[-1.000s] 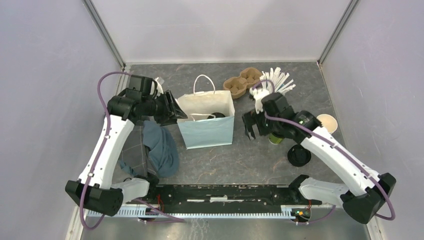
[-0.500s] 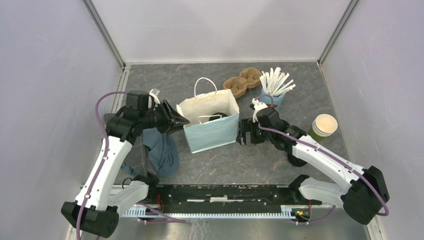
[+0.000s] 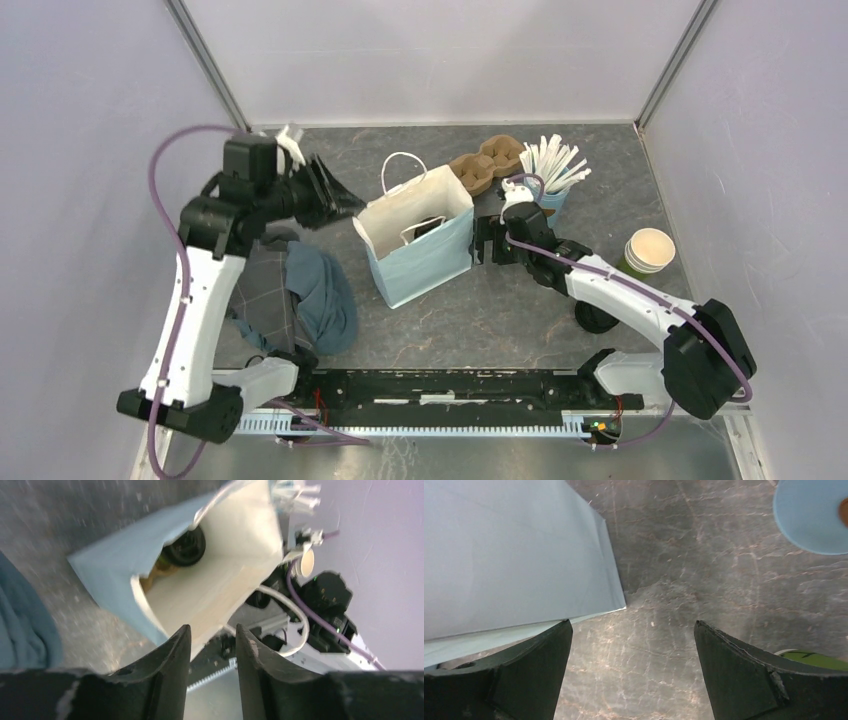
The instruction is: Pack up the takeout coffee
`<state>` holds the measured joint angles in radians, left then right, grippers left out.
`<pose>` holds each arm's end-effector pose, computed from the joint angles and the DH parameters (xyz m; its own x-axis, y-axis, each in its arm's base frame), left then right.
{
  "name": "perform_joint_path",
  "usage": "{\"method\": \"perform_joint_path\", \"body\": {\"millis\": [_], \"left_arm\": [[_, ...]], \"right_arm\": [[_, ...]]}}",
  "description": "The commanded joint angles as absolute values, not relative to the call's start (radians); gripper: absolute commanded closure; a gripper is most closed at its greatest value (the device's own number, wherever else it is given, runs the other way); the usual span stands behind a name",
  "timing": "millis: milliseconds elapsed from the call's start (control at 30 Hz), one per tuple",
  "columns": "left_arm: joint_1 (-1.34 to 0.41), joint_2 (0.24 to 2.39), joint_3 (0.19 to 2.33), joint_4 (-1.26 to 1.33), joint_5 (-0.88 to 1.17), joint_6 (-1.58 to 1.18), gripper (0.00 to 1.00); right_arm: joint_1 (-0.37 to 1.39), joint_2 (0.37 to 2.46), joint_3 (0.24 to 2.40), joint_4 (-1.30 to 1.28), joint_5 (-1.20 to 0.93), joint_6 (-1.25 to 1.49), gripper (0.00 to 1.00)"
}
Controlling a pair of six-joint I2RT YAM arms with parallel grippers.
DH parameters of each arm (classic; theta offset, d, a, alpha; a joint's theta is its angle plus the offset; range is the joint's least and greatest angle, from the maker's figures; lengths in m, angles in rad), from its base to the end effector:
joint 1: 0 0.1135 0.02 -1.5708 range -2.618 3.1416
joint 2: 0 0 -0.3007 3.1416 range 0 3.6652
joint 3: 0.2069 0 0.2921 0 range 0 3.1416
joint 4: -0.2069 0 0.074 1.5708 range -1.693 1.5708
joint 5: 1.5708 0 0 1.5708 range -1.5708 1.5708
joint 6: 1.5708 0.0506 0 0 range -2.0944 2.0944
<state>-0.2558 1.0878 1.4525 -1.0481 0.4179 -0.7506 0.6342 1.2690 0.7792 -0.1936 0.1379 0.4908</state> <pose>0.2069 -0.0753 0.4619 -0.8121 -0.4319 -0.3923 -0.0249 0.6973 -0.7163 0.2517 0.1765 0.2407 -0.6848 0.0759 -0.7248 -0.2021 0.9358 0.2889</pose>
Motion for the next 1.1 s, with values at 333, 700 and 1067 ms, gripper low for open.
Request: {"method": "perform_joint_path", "body": {"millis": [333,700,1067], "left_arm": [[-0.187,1.573,1.582,-0.902,0.107,-0.546,0.64],[-0.222,1.632,1.250,-0.727,0.257,-0.532,0.73],[-0.368,1.450,0.955,-0.617,0.259,-0.706,0.79]], "right_arm": [[0.604,1.319,0.808,-0.262,0.106,0.527,0.02],[0.604,1.440,0.769,-0.196,0.043,0.546,0.02],[0.587,1.641,0.976,-0.184,0.016,0.473,0.02]]}}
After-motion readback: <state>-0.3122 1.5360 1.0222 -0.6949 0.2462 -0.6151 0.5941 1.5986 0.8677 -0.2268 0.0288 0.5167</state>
